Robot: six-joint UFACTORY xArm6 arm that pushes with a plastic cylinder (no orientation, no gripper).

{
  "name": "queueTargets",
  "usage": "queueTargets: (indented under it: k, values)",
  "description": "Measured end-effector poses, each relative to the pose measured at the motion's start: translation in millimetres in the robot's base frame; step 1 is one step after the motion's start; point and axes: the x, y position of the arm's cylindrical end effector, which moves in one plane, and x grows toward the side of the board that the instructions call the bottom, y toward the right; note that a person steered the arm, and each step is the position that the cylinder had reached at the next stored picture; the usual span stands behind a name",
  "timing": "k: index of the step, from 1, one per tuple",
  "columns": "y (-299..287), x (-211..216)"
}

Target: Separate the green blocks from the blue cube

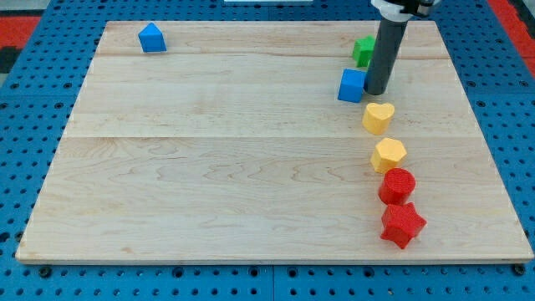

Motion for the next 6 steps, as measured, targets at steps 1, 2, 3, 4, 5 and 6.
queueTargets:
  k: [1, 2, 3, 4, 5, 6]
  values:
    - [-0.1, -11.5]
    - [-0.3, -21.9]
    - [-0.3, -32.9]
    - [-0.3, -44.3]
    - [-0.3, -55.9]
    - [-0.3, -69.5]
